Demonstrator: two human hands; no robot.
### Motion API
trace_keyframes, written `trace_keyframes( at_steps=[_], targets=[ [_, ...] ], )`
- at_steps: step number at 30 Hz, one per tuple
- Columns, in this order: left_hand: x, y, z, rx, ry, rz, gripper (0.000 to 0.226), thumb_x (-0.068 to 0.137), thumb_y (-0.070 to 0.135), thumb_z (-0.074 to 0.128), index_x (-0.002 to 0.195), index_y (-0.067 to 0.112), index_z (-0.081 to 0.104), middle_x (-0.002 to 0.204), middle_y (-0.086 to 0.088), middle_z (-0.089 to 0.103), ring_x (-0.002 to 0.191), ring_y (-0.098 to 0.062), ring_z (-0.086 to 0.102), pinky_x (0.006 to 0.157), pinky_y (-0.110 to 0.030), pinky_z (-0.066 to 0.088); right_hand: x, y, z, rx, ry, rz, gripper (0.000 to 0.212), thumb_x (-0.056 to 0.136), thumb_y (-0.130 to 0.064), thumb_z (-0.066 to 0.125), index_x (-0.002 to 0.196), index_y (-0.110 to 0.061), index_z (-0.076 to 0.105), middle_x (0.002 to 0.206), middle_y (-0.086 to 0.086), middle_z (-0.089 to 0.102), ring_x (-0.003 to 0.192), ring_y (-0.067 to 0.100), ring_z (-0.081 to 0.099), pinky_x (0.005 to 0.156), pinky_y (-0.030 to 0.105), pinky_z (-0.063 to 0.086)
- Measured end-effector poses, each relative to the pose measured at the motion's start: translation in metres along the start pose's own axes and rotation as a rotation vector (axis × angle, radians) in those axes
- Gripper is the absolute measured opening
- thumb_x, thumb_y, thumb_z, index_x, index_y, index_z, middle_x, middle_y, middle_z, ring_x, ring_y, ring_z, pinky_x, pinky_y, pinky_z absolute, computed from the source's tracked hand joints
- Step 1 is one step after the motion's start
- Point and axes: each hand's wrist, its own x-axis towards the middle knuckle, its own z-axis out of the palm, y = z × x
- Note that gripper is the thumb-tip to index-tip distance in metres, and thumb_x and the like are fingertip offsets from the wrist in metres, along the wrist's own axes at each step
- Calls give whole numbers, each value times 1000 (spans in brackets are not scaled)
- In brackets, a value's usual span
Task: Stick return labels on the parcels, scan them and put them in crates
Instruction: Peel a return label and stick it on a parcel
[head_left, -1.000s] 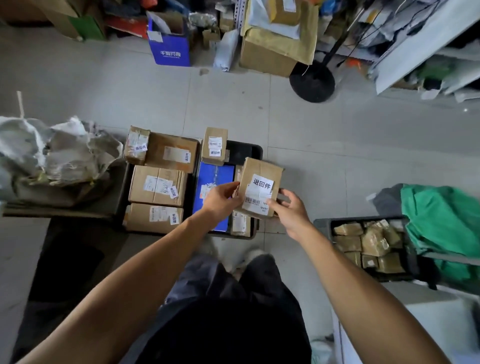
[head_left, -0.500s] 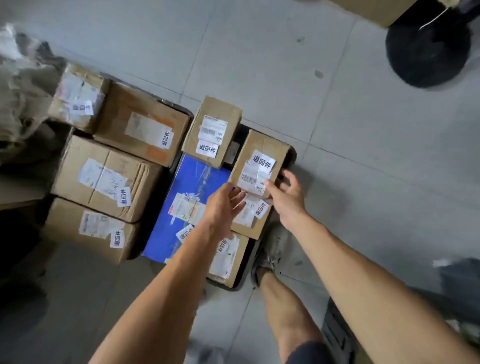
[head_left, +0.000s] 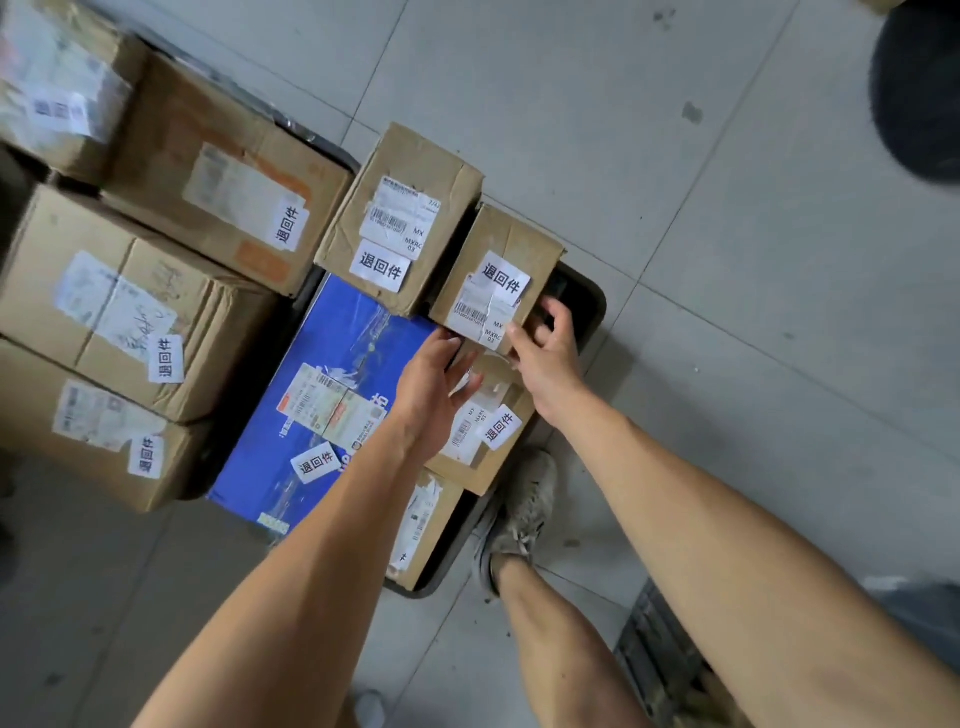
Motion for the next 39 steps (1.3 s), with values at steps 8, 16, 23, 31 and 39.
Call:
trace_keyframes(
  at_steps=[8,16,23,31,39],
  targets=[
    [-60,11,-1,168,-1,-53,50,104,13,48,154,19,39,144,1,55,123,-14,56,91,-31,51,-62,-32,-33,-465,-76,72,59,101,-5,53,155,-20,34,142,7,56,120,19,58,73,18,46],
    [-272,48,-54,476,-28,28,36,104,14,50,140,14,55,128,-6,65,104,-19,64,80,-28,55,-267,-113,-42,-695,-77,67,30,93,-9,61,123,-12,65,94,7,70,69,14,63,77,30,54],
    [-446,88,-172,845,2,297,34,100,16,52,132,15,61,124,-10,67,107,-24,64,93,-32,49,-455,-165,56,-999,-185,-266,33,93,-26,58,126,-22,63,114,1,68,97,19,68,85,34,57],
    [-614,90,-409,1357,556,476,35,94,38,54,124,21,61,129,-6,61,123,-29,57,95,-36,46,-632,-120,305,-1806,-380,-800,17,88,-29,58,95,-15,61,105,12,67,105,33,65,80,34,52],
    [-742,24,-593,1017,1026,318,48,89,32,52,134,17,56,133,-9,58,123,-32,54,96,-42,44,-821,-45,487,-1974,-682,-1409,30,90,-32,54,117,-20,60,119,6,64,107,29,61,78,36,47]
  ],
)
